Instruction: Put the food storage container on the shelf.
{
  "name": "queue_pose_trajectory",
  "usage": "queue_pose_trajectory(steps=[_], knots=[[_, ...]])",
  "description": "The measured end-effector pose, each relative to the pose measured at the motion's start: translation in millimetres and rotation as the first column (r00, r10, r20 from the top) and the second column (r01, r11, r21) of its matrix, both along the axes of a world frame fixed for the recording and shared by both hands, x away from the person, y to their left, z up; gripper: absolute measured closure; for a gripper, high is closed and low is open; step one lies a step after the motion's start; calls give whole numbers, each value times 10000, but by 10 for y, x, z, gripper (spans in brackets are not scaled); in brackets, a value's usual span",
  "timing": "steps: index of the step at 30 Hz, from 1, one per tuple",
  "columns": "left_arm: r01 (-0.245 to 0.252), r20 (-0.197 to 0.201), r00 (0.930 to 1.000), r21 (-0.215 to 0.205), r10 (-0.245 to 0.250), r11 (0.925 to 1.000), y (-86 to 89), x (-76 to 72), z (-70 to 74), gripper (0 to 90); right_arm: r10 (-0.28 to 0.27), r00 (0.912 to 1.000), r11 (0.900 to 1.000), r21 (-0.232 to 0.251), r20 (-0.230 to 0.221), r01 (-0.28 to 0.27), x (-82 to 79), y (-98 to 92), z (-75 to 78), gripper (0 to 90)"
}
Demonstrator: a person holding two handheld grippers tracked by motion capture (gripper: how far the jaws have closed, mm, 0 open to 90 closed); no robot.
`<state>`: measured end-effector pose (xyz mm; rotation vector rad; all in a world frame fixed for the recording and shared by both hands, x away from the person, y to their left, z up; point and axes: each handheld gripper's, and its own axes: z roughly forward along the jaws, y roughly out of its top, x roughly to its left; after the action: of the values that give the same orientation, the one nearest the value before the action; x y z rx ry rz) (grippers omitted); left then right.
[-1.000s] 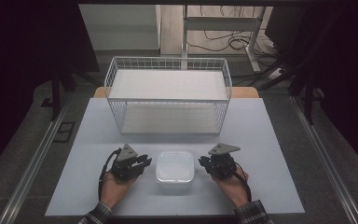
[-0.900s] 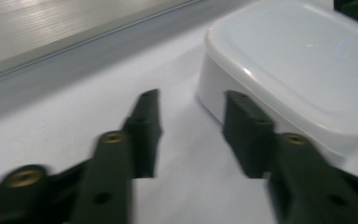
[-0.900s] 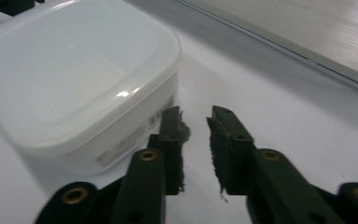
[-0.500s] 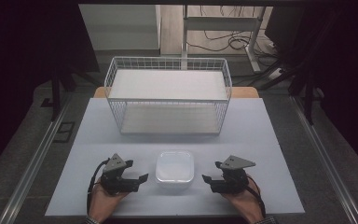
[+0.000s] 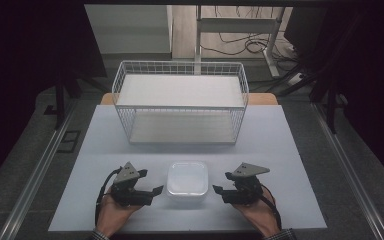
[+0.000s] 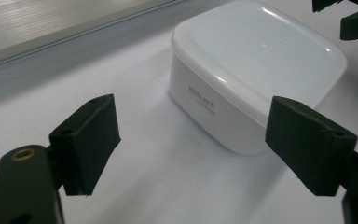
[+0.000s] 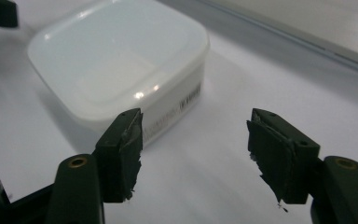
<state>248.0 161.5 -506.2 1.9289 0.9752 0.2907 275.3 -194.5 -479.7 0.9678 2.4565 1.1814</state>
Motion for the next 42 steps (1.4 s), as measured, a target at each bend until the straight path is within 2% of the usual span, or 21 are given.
queue_pose_trajectory(steps=[3, 13, 18, 19, 22, 23, 24, 25, 26, 28, 30, 31, 32, 33, 34, 35, 36, 37, 39, 40, 42], knots=[[244, 202, 9995, -59, -243, 9997, -83, 56, 42, 222, 3, 10000, 9989, 468, -91, 1, 32, 64, 44, 296], [772, 475, 9957, 372, -789, 9963, -345, 200, 92, 199, 53, 9996, 9980, 627, -265, -36, 145, 270, 65, 215], [822, 30, 9966, 398, -824, 9958, -409, 302, 17, 162, 209, 9972, 9986, 505, -723, -173, 214, 363, -14, 173], [920, -175, 9956, -25, -920, 9958, -399, 330, -18, 162, 253, 9966, 9988, 438, -784, -220, 226, 376, -33, 169], [1003, -422, 9939, -330, -1016, 9944, -390, 339, -42, 162, 246, 9950, 9990, 402, -968, -208, 241, 397, -74, 159], [1266, -803, 9880, -690, -1320, 9895, -391, 331, -62, 168, 363, 9903, 9974, 661, -1340, -276, 254, 394, -91, 187], [1266, -803, 9880, -690, -1320, 9895, -391, 331, -62, 172, 363, 9903, 9974, 661, -1340, -276, 254, 394, -91, 187], [1189, -756, 9894, -694, -1241, 9905, -394, 277, -61, 177, 684, 9823, 9944, 913, -1743, -531, 238, 404, -104, 222], [1313, -915, 9861, -829, -1388, 9879, -388, 252, -58, 194, 773, 9778, 9931, 1017, -1950, -582, 222, 417, -115, 206], [1321, -937, 9857, -831, -1397, 9877, -383, 220, -58, 230, 824, 9759, 9933, 964, -2019, -639, 202, 417, -115, 207], [1153, -1020, 9870, -885, -1241, 9894, -372, 138, -52, 286, 776, 9748, 9942, 889, -2091, -600, 146, 406, -100, 253], [927, -909, 9908, -837, -1002, 9922, -347, 60, -29, 331, 617, 9779, 9957, 800, -1998, -464, 85, 382, -67, 341], [927, -909, 9908, -837, -1002, 9922, -347, 60, -29, 395, 617, 9779, 9957, 800, -1998, -464, 85, 382, -67, 341], [746, -886, 9927, -822, -818, 9938, -319, 13, 3, 442, 328, 9841, 9968, 779, -1744, -194, 28, 342, -19, 481], [746, -886, 9927, -822, -818, 9938, -319, 13, 3, 487, 328, 9841, 9968, 779, -1744, -194, 28, 342, -19, 481], [608, -775, 9947, -944, -683, 9937, -291, -16, 19, 528, 201, 9849, 9960, 896, -1718, -47, -2, 301, 9, 569], [608, -775, 9947, -944, -683, 9937, -291, -16, 19, 582, 201, 9849, 9960, 896, -1718, -47, -2, 301, 9, 569], [534, -690, 9958, -1059, -610, 9929, -275, -28, 33, 582, 93, 9859, 9947, 1028, -1672, 81, -14, 273, 21, 614], [373, -413, 9983, -1037, -418, 9939, -274, -55, 62, 682, -237, 9883, 9915, 1230, -1507, 426, -32, 234, 44, 699], [318, -136, 9994, -859, -331, 9958, -301, -72, 54, 789, -561, 9919, 9922, 1044, -1138, 681, -36, 211, 59, 763], [190, -59, 9998, -805, -196, 9966, -316, -75, 50, 792, -583, 9937, 9935, 916, -962, 672, -37, 220, 45, 766]])
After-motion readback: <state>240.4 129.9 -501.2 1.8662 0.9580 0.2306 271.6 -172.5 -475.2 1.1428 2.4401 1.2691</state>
